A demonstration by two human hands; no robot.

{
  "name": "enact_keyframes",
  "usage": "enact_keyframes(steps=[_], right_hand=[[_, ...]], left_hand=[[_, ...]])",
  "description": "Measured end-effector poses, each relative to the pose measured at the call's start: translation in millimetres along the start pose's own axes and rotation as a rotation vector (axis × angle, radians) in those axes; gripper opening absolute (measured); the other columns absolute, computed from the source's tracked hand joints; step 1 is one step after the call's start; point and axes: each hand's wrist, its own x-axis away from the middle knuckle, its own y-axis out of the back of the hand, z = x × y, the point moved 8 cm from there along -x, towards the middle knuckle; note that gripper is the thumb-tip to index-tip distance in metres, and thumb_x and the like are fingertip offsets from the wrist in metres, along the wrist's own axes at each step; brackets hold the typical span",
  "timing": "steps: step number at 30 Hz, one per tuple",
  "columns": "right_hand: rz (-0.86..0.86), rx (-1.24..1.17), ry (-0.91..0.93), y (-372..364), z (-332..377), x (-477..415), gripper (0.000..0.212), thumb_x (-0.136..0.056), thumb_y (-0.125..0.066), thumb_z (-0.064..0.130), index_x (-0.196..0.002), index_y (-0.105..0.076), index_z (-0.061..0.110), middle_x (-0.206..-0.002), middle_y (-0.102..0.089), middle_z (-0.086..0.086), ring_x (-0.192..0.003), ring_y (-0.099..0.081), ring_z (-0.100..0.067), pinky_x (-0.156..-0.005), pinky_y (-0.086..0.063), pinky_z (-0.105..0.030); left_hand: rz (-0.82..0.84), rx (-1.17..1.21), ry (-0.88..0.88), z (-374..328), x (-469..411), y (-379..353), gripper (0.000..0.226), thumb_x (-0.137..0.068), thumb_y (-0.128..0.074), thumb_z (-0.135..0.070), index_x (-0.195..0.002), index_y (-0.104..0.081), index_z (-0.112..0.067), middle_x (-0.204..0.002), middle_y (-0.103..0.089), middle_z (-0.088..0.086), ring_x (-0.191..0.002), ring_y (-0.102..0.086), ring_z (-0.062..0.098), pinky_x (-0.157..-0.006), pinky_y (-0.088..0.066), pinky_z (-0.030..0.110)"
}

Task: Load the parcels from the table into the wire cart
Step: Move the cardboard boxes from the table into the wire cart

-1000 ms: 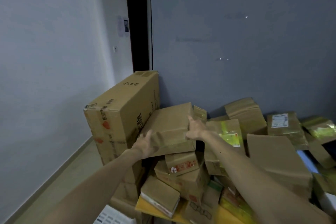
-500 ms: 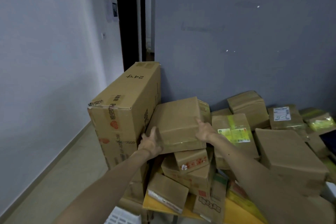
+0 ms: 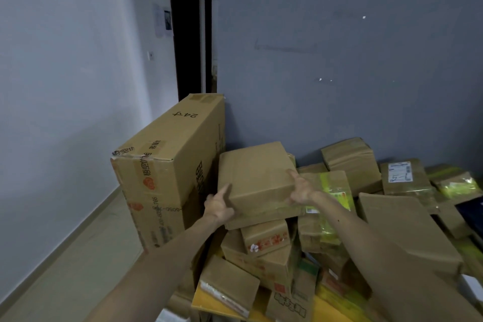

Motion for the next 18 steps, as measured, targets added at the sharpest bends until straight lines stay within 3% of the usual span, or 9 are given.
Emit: enact_keyframes(steps=[4,9,13,18], right_hand=[[0.029,0.064,0.058,5,-6,-3,0.122,-0.074,-0.085,0.020,-0.156,0.004,0.036,-0.148,-0.047,-0.010,-0.133,-0.045,-0.032,-0.110,-0.040,-0.043],[0.034,0.230,0.154,10,-5,-10,0.121,-0.073,-0.084,0.043,-0.155,0.004,0.039,-0.153,-0.038,-0.015,-0.138,-0.040,-0.033,-0.112,-0.037,-0.041],[0.049,0.213,0.220,9,-7,-19,0.120,-0.070,-0.082,0.053,-0.155,0.003,0.041,-0.154,-0.036,-0.016,-0.140,-0.037,-0.033,-0.113,-0.035,-0.040],[-0.001,0.086,0.240,11,-13,-18,0.119,-0.070,-0.083,0.052,-0.157,-0.003,0.037,-0.152,-0.040,-0.014,-0.138,-0.041,-0.032,-0.109,-0.037,-0.037]], left_hand=[[0.022,-0.084,-0.001,-1,-6,-8,0.084,-0.093,-0.065,-0.015,-0.155,-0.016,-0.043,-0.153,-0.022,0.011,-0.141,-0.015,0.034,-0.120,-0.014,0.050],[0.037,0.055,0.008,-7,-16,-10,0.105,-0.076,-0.084,-0.016,-0.153,-0.020,-0.045,-0.148,-0.017,0.007,-0.140,-0.025,0.034,-0.120,-0.020,0.049],[-0.004,0.060,0.018,-1,-27,-11,0.115,-0.066,-0.091,-0.021,-0.153,-0.019,-0.044,-0.157,-0.019,0.007,-0.145,-0.021,0.031,-0.121,-0.018,0.050],[-0.042,0.094,-0.016,-15,-27,-11,0.115,-0.064,-0.093,-0.017,-0.155,-0.025,-0.033,-0.153,-0.031,0.004,-0.142,-0.029,0.026,-0.121,-0.023,0.040]])
